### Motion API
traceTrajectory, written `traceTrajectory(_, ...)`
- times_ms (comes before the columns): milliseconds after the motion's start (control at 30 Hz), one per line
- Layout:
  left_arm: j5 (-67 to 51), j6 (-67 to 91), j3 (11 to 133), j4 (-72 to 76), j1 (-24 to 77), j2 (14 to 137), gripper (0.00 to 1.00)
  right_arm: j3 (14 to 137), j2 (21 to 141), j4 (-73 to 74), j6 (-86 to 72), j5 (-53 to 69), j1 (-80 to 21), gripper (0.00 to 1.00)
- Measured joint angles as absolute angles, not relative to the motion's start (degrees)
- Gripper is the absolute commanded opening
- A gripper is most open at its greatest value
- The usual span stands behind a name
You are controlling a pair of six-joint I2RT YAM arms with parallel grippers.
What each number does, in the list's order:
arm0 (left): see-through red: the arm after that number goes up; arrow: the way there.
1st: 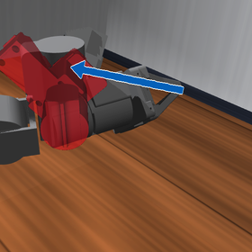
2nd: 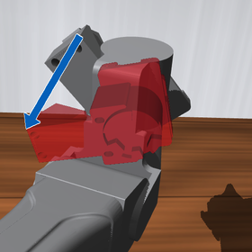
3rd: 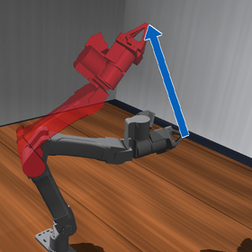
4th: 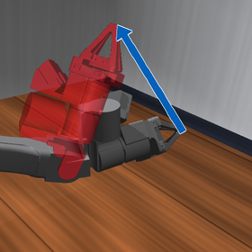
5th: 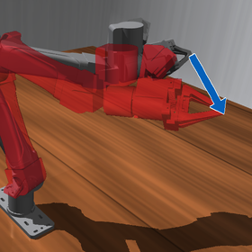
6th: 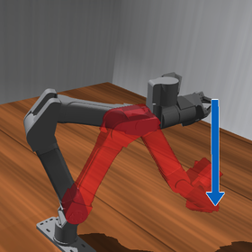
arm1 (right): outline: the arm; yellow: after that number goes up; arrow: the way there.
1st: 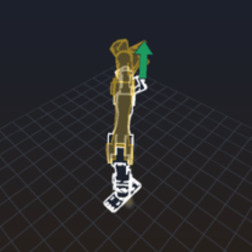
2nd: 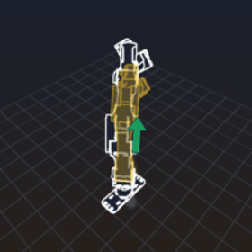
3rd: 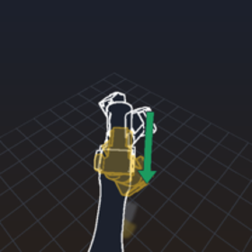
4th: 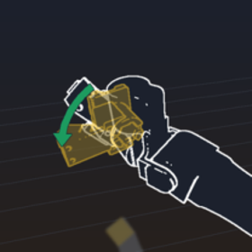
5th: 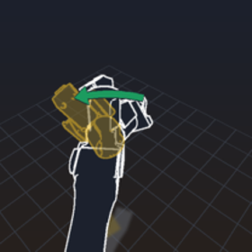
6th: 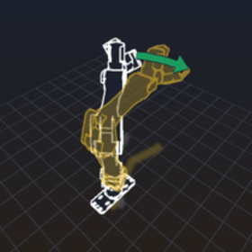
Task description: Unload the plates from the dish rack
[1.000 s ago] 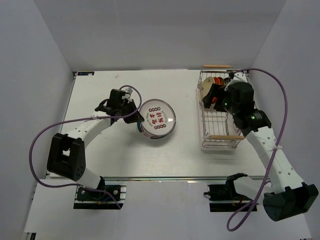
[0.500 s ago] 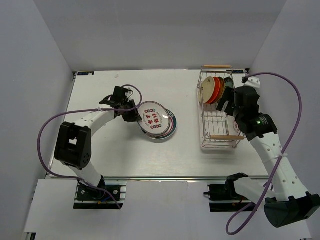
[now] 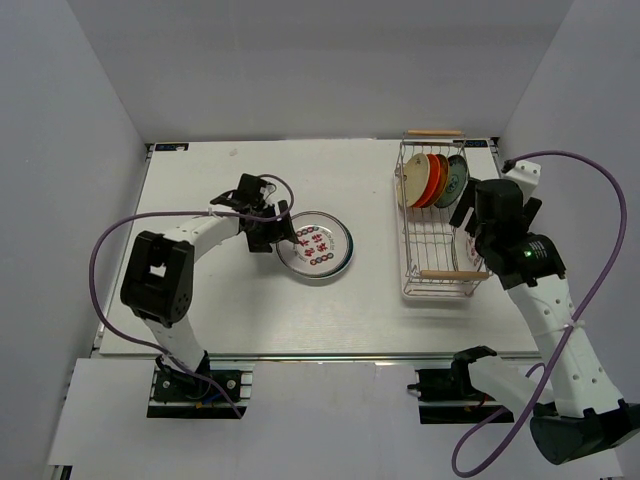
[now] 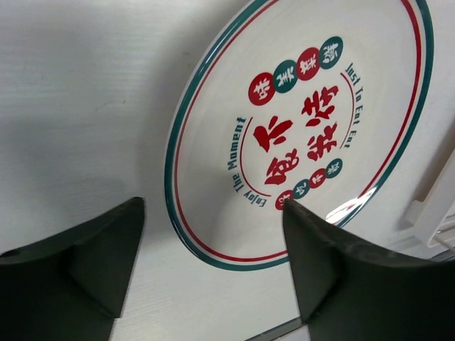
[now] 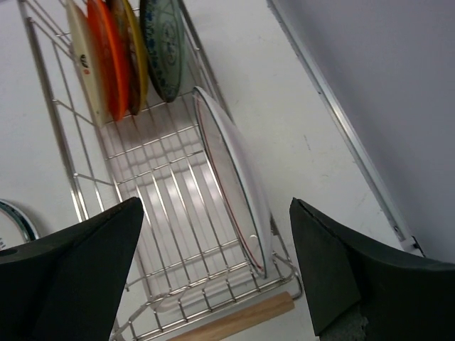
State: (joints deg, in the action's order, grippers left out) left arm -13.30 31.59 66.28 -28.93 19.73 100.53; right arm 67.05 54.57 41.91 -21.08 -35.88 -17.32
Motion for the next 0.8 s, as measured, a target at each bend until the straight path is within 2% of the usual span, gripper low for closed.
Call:
traceTrajectory(100, -13.9, 31.5, 67.7, -29.2, 20.1, 101.7, 0.95, 67.1, 54.6, 44.0, -21.4, -38.5, -17.3, 0.89)
traceTrajectory(300, -13.0, 31.1, 71.4, -31.4, 20.4, 104.1, 0.98, 67.0, 55.7, 46.0, -21.3, -41.6, -17.3, 0.88)
traceTrajectory(400, -11.3, 31.0, 72.2, -33.3, 20.4, 104.1, 0.98, 66.7, 57.9, 46.0, -20.4, -41.9, -17.2, 0.82)
traceTrajectory(467, -9.5, 31.2, 72.2, -34.7, 20.3, 103.8, 0.98, 66.5, 60.1, 46.0, -19.8, -42.0, -17.1, 0.71)
traceTrajectory(533, -7.6, 31.6, 72.2, -36.2, 20.3, 102.6, 0.98, 66.2, 62.4, 45.7, -19.2, -42.1, -17.0, 0.68)
traceTrajectory(800, -0.7, 33.5, 71.5, -38.6, 20.1, 90.0, 0.98, 65.8, 67.6, 45.6, -17.2, -43.2, -16.9, 0.66)
